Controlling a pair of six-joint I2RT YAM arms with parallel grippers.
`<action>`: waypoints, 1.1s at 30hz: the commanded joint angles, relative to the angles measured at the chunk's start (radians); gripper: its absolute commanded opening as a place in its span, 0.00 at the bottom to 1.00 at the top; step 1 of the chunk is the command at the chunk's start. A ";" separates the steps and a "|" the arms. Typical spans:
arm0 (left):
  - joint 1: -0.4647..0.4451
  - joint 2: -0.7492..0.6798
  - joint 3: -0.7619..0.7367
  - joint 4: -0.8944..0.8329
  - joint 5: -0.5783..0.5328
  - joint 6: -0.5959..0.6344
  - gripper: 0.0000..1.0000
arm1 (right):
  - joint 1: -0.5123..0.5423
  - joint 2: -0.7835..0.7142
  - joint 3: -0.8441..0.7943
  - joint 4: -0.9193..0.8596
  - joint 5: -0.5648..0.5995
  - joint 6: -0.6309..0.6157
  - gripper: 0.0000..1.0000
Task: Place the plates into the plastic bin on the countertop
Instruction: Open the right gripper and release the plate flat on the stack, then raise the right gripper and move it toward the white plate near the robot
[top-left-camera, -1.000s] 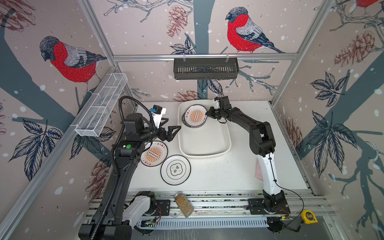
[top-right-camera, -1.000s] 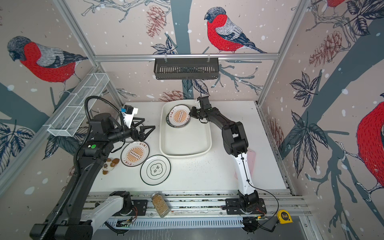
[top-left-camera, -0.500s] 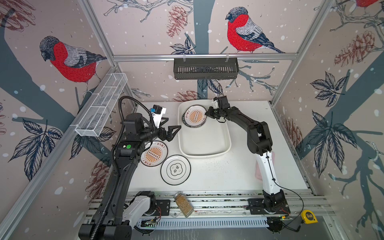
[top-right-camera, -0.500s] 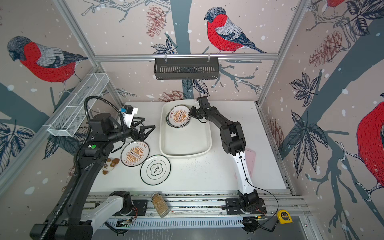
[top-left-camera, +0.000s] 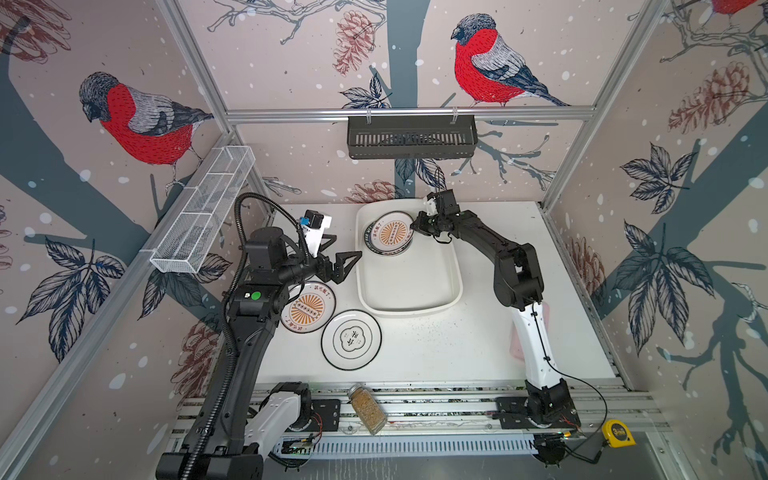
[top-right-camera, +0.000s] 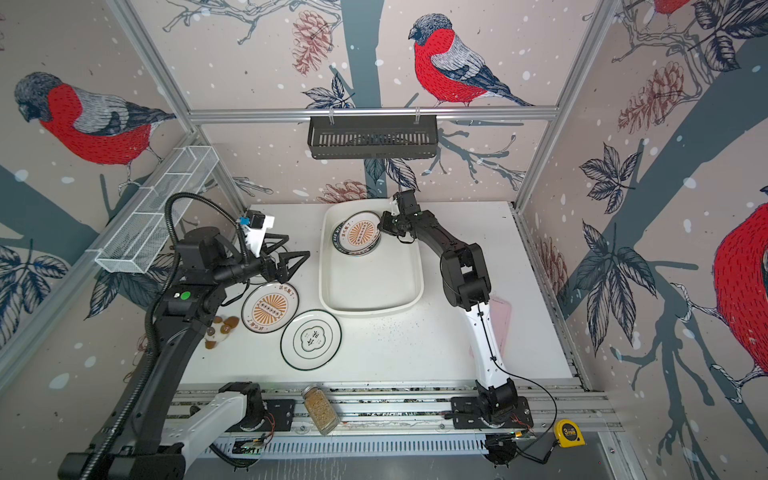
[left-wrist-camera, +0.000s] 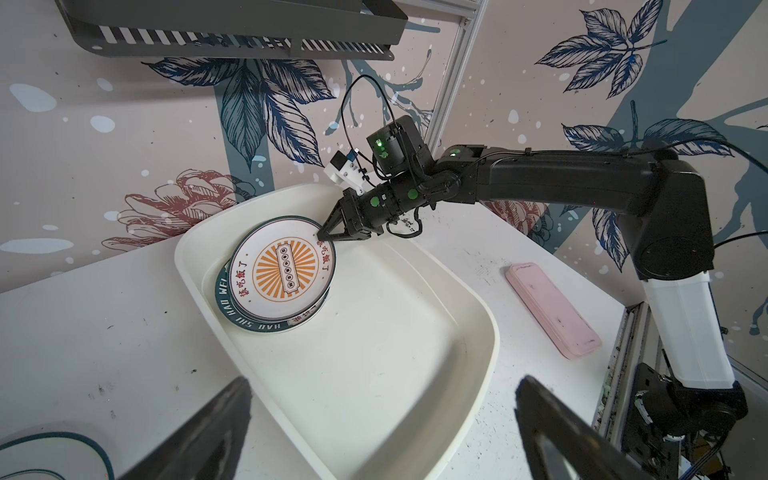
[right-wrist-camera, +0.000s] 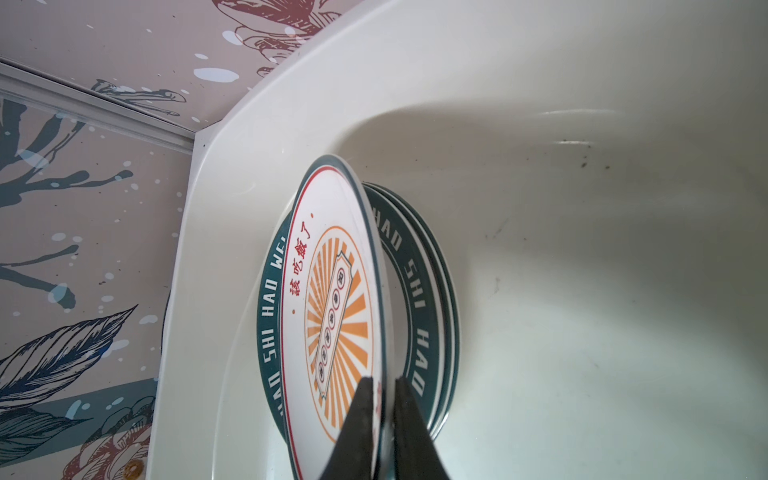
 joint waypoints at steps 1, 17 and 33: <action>0.004 -0.006 -0.002 0.029 0.016 0.010 0.98 | 0.001 0.010 0.009 -0.010 0.005 -0.021 0.15; 0.004 -0.002 -0.008 0.037 0.017 0.008 0.98 | -0.004 0.034 0.033 -0.050 0.006 -0.042 0.21; 0.003 -0.003 -0.017 0.041 0.008 0.005 0.98 | 0.020 -0.179 -0.105 -0.047 0.011 -0.061 0.30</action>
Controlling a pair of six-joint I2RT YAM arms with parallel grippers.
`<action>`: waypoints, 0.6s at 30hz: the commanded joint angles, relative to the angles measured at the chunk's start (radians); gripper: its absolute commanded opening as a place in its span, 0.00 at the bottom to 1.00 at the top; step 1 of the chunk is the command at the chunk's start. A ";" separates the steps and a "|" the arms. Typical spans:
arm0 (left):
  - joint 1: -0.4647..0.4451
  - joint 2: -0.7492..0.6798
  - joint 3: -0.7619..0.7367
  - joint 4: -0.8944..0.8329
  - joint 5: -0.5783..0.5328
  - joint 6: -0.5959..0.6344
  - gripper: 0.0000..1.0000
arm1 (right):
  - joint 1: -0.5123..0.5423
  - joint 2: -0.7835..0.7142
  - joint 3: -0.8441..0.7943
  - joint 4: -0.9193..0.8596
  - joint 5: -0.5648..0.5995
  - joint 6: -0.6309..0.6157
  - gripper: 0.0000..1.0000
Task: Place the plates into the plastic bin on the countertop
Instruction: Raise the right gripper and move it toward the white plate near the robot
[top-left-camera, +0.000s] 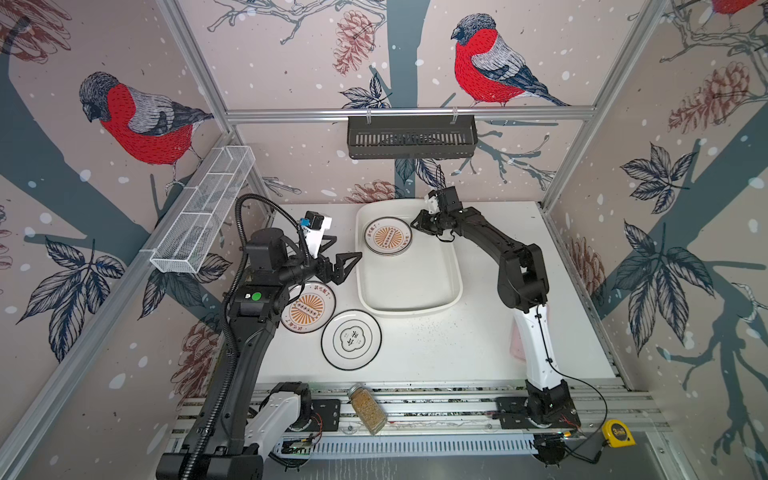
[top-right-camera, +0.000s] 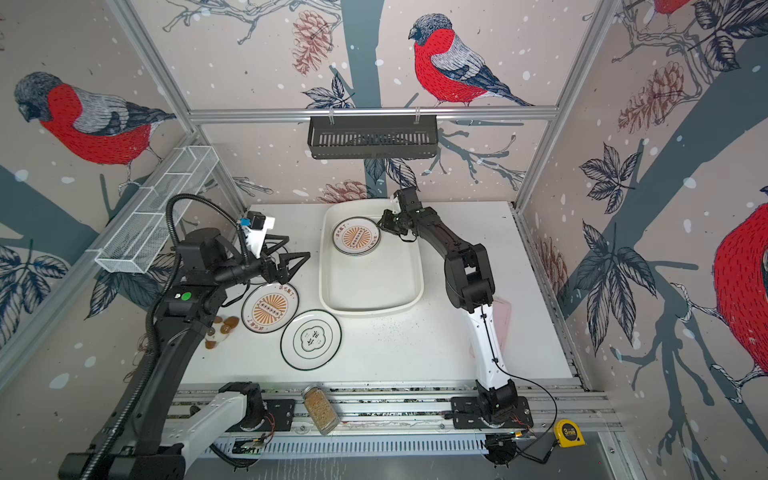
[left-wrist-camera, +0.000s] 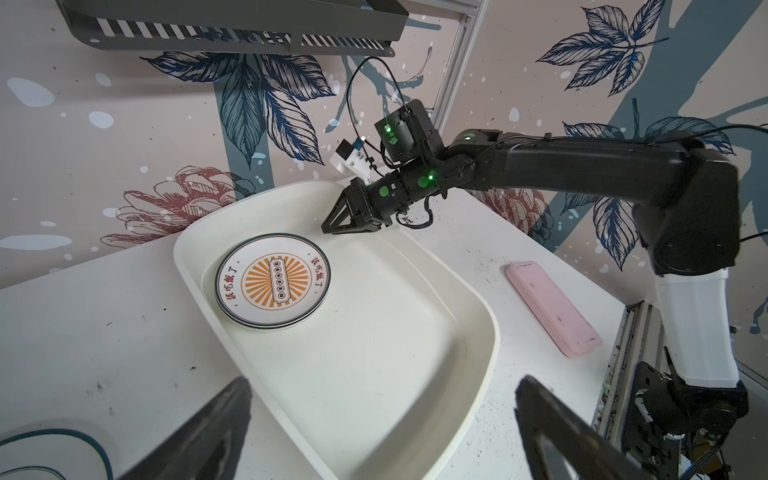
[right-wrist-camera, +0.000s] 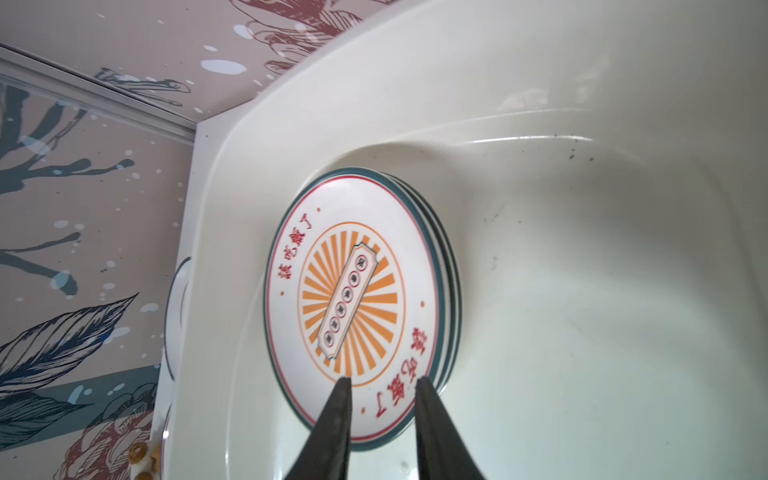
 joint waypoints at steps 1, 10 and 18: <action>0.004 0.000 -0.005 0.039 0.008 0.003 0.98 | 0.019 -0.111 -0.096 0.025 -0.006 -0.029 0.31; 0.004 0.064 -0.017 0.068 -0.101 -0.051 0.98 | 0.081 -0.573 -0.659 0.208 -0.123 -0.012 0.37; 0.004 0.143 -0.009 0.076 -0.159 -0.053 0.96 | 0.183 -0.994 -1.099 0.301 -0.151 0.077 0.47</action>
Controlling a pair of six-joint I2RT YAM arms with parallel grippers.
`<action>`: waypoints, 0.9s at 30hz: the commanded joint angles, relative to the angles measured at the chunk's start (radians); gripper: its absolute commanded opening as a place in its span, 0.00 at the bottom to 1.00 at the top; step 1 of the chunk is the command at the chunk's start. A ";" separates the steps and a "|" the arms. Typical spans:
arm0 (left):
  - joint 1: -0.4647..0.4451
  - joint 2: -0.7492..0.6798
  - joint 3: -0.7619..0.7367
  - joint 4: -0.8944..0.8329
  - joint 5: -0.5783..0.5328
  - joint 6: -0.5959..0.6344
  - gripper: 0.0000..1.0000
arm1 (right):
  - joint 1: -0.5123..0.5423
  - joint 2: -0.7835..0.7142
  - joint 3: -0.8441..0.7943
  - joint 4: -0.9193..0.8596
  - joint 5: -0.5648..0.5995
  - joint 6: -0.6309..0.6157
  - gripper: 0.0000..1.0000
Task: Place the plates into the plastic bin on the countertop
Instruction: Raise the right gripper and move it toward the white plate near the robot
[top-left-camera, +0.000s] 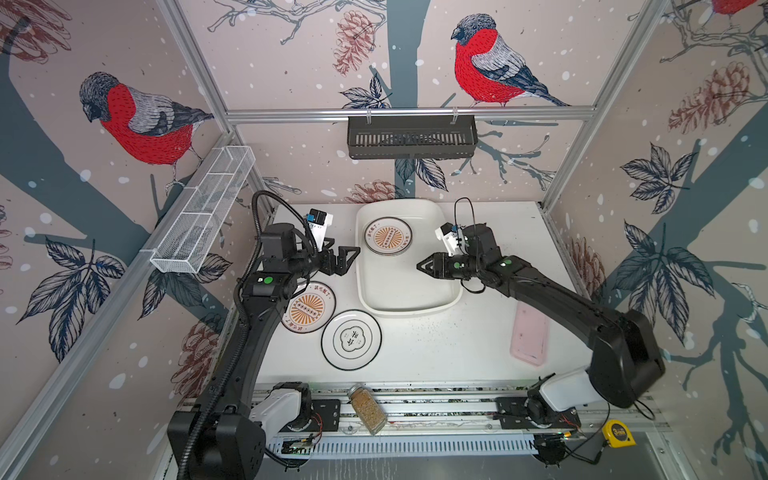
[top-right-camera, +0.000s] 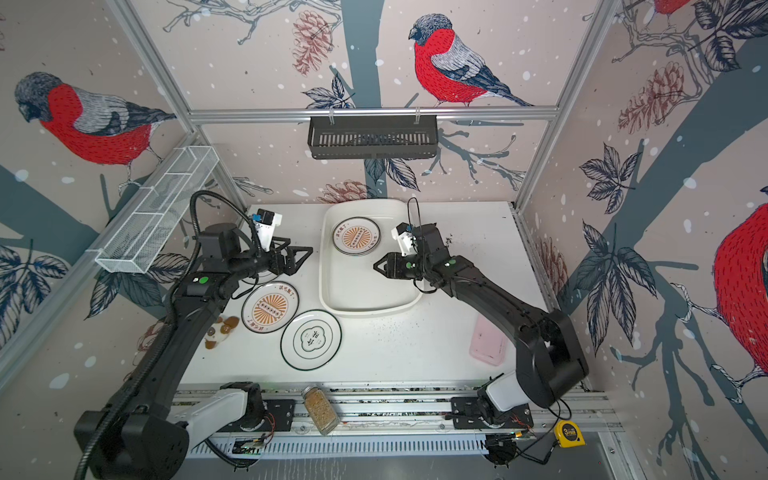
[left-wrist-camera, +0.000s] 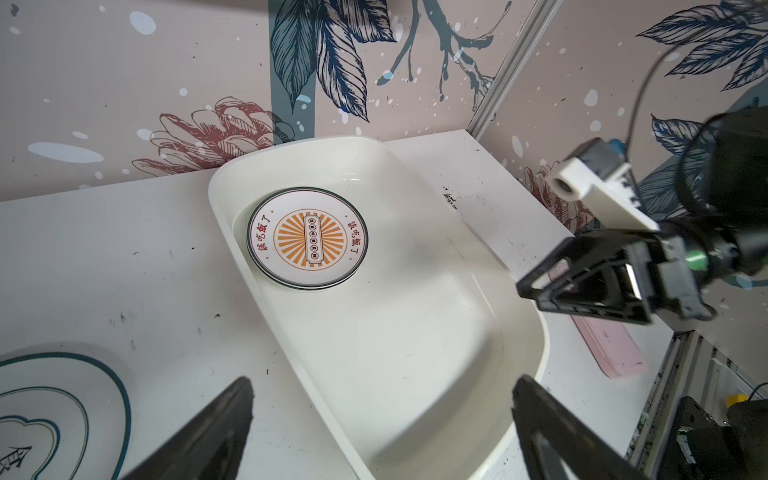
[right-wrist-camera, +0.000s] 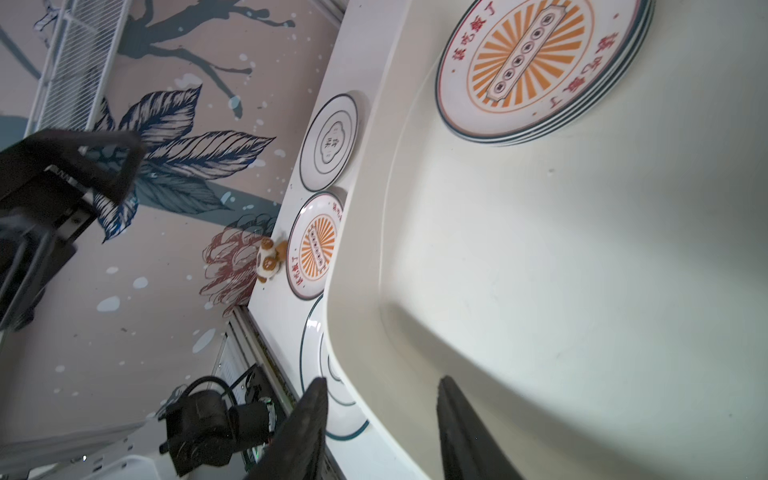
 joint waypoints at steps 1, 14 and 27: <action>0.003 0.007 0.005 0.048 -0.037 -0.006 0.96 | 0.052 -0.121 -0.144 0.099 -0.023 0.088 0.48; 0.003 0.019 0.088 -0.042 0.059 0.062 0.97 | 0.453 -0.432 -0.573 0.407 0.383 0.433 0.48; -0.014 -0.060 0.103 0.022 0.085 -0.034 0.97 | 0.711 -0.300 -0.666 0.585 0.759 0.687 0.49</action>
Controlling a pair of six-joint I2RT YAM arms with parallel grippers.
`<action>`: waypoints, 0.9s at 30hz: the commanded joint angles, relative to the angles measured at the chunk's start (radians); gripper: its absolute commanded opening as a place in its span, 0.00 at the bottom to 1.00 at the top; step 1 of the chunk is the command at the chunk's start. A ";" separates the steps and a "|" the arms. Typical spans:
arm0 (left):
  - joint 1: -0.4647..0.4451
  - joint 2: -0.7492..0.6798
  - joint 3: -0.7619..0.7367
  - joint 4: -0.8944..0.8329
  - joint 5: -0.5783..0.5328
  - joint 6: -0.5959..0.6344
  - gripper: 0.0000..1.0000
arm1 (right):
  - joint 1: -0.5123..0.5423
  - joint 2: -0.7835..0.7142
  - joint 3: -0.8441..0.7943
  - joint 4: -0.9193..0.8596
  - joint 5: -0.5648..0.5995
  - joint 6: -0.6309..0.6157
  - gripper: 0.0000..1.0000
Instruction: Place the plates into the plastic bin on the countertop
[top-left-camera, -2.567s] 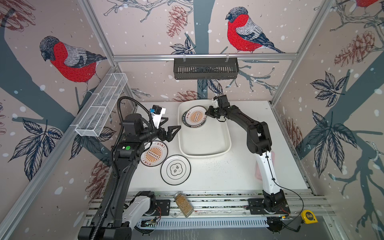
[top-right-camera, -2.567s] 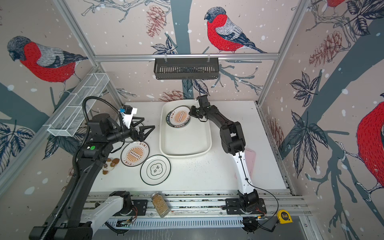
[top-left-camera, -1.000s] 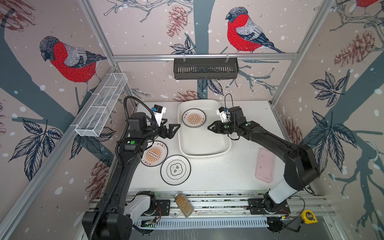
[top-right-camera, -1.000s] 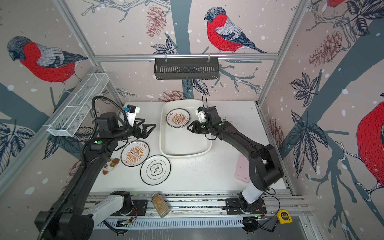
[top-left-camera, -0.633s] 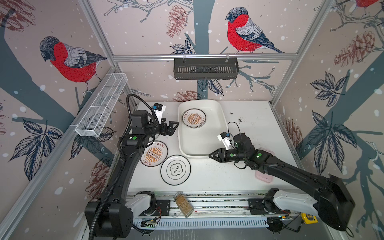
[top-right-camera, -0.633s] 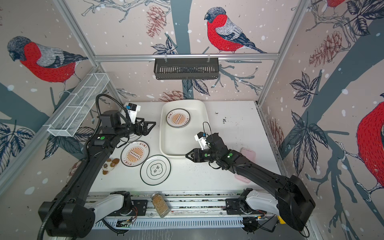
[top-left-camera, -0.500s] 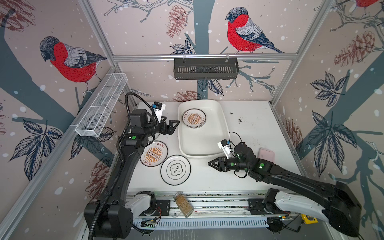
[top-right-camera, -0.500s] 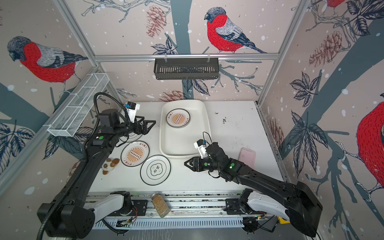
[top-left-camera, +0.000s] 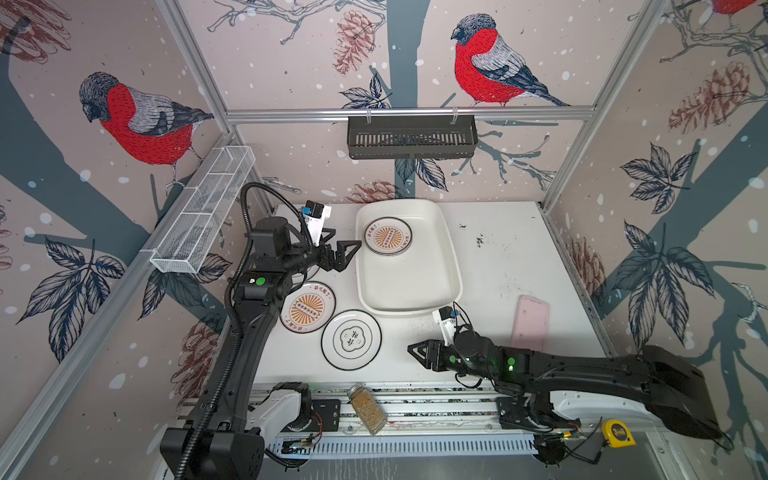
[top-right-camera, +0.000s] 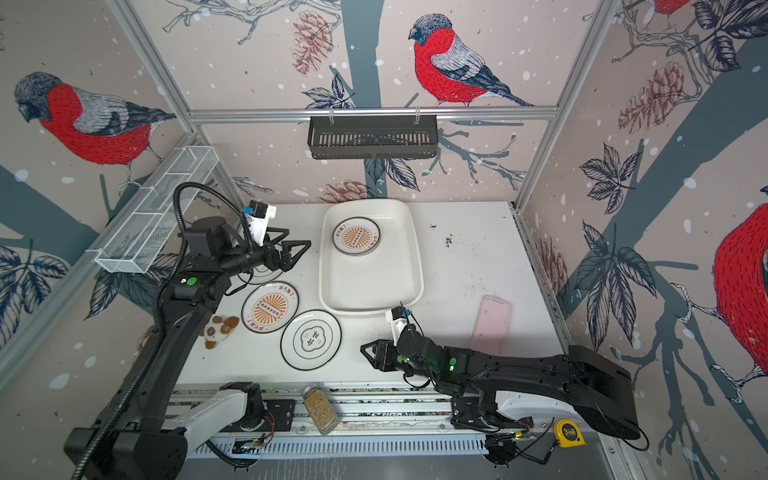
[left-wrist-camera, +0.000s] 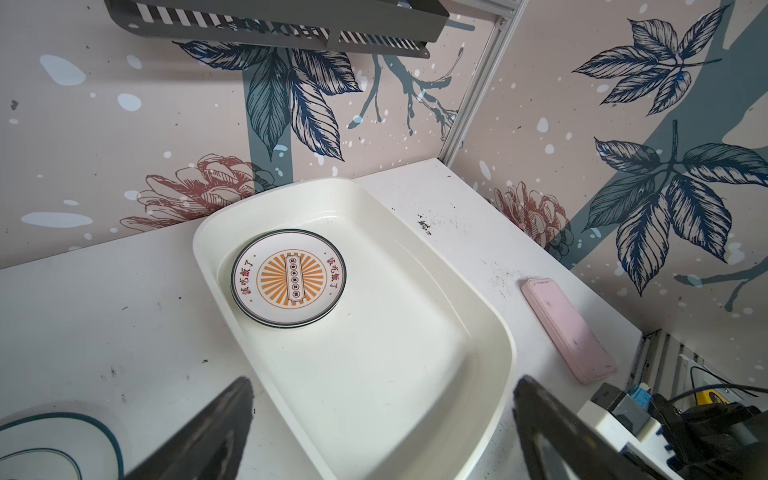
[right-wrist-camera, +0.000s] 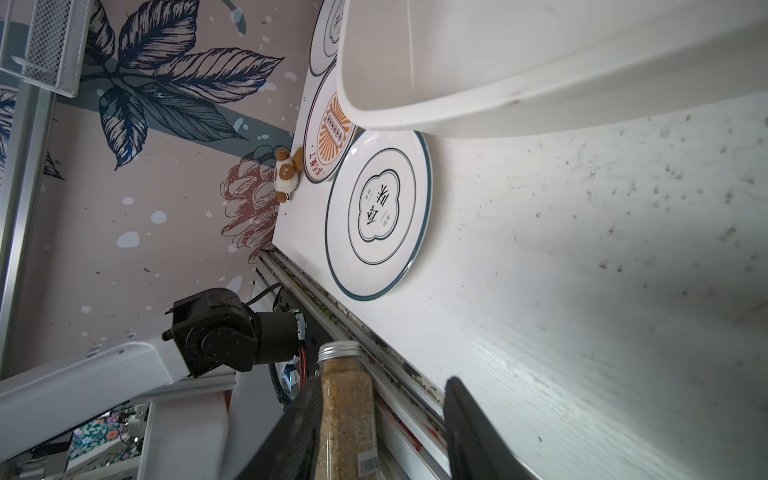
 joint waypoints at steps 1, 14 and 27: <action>-0.005 -0.023 0.014 0.046 0.018 -0.027 0.97 | 0.031 0.036 -0.025 0.131 0.143 0.123 0.49; -0.056 -0.108 0.001 0.039 0.038 0.001 0.97 | 0.086 0.352 0.047 0.343 0.113 0.199 0.46; -0.087 -0.118 -0.034 0.065 0.049 -0.007 0.98 | 0.030 0.591 0.143 0.474 -0.028 0.233 0.44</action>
